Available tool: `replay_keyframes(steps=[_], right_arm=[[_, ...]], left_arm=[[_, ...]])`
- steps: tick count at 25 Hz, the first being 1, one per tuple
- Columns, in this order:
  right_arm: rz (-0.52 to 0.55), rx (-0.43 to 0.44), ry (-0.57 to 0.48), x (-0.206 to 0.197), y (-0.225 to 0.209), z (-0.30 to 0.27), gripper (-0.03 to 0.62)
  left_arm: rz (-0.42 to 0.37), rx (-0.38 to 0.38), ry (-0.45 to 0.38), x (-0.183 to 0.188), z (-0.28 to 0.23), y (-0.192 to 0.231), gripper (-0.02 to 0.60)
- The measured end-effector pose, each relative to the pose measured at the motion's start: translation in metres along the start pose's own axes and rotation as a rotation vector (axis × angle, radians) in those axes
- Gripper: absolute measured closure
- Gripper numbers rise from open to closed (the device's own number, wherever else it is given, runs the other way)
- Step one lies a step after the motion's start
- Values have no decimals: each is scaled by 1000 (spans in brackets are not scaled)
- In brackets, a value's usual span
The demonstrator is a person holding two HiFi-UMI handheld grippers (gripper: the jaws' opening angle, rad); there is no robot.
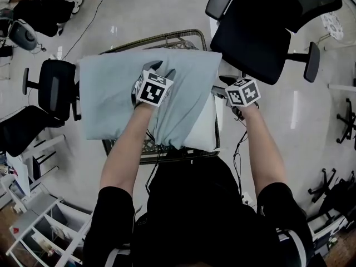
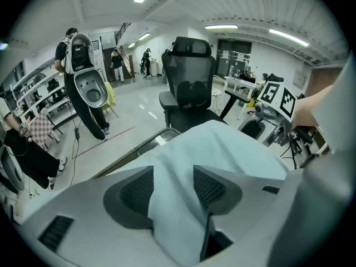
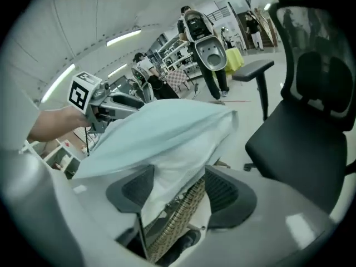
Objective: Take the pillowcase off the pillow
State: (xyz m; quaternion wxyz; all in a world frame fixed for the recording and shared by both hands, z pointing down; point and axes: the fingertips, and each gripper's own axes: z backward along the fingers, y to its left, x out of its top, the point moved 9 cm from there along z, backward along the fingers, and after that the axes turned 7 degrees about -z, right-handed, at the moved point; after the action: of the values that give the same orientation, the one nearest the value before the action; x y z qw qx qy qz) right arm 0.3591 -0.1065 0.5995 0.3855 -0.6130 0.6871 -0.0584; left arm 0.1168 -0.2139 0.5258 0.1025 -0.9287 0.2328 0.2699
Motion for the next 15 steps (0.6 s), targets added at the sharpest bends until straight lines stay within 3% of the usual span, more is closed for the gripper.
replay_keyframes(steps=[2,4,6,10,15], right_arm=[[-49,68,-3,-1,-1,-15,278],[-73,132,-23,-1,3,-24,280],[-40,184,-44,2,12,-28,350],[24,227,-91,8,24,-14,504],[-38,312,-184,5,36,27,546]], left_arm=[[13,-14,26,-4,-14,9,336],[29,-27,31,-8,-22,14,336],[20,-31,30,-8,-23,16,350],[-8,-29,14,-8,-8,24,574],[-62,57,43,-21,28,37,575]])
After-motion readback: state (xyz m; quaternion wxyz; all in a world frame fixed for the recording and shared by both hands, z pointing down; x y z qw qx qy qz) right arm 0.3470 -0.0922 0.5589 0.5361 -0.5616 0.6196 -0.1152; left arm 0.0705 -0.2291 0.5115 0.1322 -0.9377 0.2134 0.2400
